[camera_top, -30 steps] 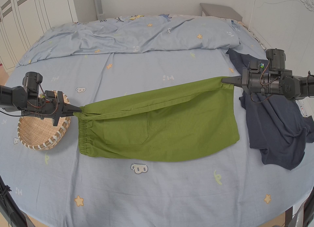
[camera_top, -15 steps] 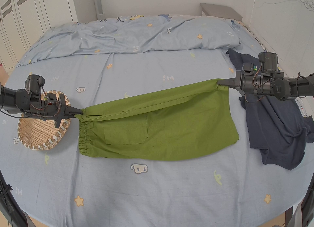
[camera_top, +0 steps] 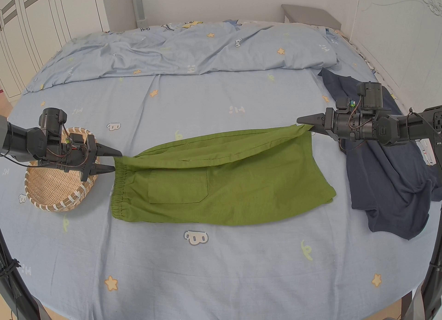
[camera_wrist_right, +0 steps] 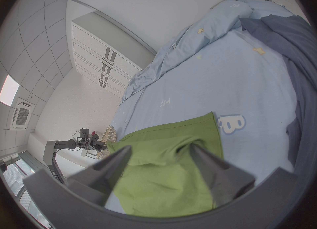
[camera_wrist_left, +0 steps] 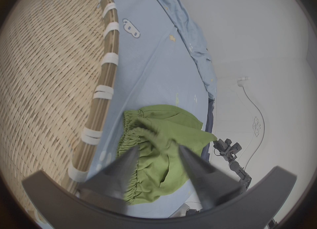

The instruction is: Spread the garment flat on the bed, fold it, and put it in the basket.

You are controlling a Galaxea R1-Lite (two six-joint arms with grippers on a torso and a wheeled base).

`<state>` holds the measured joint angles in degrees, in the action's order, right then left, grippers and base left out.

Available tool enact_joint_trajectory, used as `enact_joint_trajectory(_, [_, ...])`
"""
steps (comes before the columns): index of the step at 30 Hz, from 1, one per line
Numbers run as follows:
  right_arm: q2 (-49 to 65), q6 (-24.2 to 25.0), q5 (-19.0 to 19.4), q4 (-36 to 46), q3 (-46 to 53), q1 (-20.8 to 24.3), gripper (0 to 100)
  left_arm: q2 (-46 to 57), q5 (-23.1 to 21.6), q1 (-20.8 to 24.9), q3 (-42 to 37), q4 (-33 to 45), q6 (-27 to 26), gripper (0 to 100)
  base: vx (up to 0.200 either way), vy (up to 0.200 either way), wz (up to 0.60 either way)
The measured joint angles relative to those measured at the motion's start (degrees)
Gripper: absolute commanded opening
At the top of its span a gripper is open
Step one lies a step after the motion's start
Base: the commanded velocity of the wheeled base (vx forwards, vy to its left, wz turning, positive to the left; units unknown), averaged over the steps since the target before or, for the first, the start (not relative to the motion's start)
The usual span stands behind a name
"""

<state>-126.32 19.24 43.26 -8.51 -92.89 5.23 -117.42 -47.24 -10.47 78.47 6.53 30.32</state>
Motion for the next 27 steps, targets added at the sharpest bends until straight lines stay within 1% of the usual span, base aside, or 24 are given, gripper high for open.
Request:
enact_joint_trajectory(6, [-0.56,-0.09,0.0,0.06,0.2,0.22,100,-0.13,-0.11,0.63,0.3,0.06,0.61,100,0.0,0.0,0.0])
enact_joint_trajectory(13, [-0.59,-0.02,0.01,0.17,0.85,0.02,100,0.2,-0.2,3.54,0.9,-0.22,3.49,100,0.0,0.0,0.0])
enact_joint_trajectory(18, [-0.5,0.0,0.04,0.2,1.77,-0.06,100,-0.33,-0.22,5.29,3.78,-3.94,7.61,100,0.0,0.0,0.0])
enact_joint_trajectory(22, [-0.11,-0.05,0.04,0.2,2.99,-0.16,100,-2.8,0.3,6.23,6.64,-8.12,11.18,100,0.0,0.0,0.0])
enact_joint_trajectory(27, [2.15,-0.38,0.09,0.09,6.95,-0.24,100,-7.69,3.67,6.81,11.72,-13.07,16.15,100,0.0,0.0,0.0])
